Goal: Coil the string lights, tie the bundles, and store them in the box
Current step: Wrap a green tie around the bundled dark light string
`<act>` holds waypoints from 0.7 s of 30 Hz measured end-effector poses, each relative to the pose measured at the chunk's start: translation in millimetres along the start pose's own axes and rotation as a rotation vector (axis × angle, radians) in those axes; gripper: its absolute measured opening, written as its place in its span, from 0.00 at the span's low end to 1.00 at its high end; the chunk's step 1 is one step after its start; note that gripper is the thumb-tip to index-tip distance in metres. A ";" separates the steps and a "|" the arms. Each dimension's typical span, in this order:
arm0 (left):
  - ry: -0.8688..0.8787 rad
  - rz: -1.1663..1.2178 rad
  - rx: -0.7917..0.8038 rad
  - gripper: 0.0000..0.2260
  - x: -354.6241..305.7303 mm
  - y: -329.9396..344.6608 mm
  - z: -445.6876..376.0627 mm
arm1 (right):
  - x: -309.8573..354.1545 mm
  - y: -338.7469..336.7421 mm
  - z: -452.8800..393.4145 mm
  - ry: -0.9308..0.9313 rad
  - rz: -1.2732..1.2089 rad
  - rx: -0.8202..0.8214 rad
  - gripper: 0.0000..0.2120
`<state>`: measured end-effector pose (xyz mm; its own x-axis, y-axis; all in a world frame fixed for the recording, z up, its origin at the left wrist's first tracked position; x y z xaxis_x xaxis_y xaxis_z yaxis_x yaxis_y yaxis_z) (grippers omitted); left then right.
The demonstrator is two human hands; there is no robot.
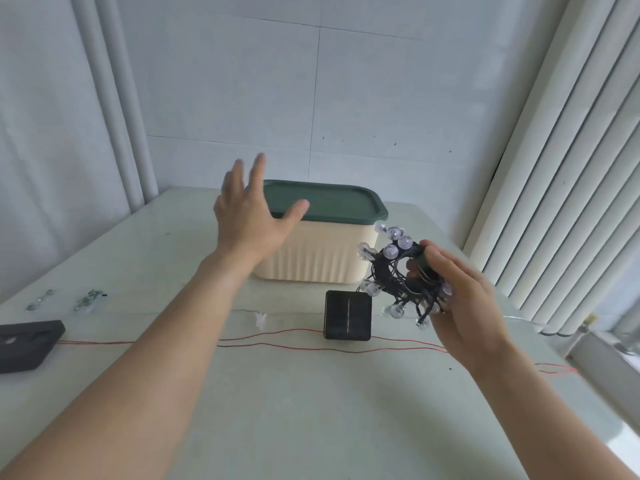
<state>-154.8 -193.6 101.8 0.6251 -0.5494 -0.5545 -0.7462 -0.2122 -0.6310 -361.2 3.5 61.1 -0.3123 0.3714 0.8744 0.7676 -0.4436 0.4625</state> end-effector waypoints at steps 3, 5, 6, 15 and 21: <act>0.317 -0.080 0.140 0.24 -22.5 12.8 -4.2 | -0.5 9.1 0.8 0.012 -0.078 0.070 0.11; 0.280 -0.031 0.144 0.15 -21.7 19.0 -8.2 | -1.7 9.9 0.3 0.023 -0.097 0.103 0.13; 0.255 -0.006 0.126 0.14 -20.6 19.7 -9.3 | -1.5 10.7 0.6 0.026 -0.101 0.120 0.14; 0.130 0.058 0.125 0.10 -20.1 5.8 -10.3 | 11.1 12.3 0.9 0.008 -0.155 0.010 0.05; 0.187 -0.149 0.309 0.07 -31.5 3.4 -6.0 | 29.5 4.2 -21.8 -0.084 -0.139 -0.255 0.09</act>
<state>-178.4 -181.9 120.3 0.6475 -0.6747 -0.3544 -0.5286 -0.0626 -0.8466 -379.4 -5.2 92.0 -0.3491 0.5040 0.7900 0.5525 -0.5702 0.6080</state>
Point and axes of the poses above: each hand's wrist, its own z-axis away from the middle knuckle, its own y-axis out of the palm, x = y × z, the point moved 4 cm from there along -z, towards the middle knuckle, and after that the axes turned 1 degree about -x, right-handed, at the moved point
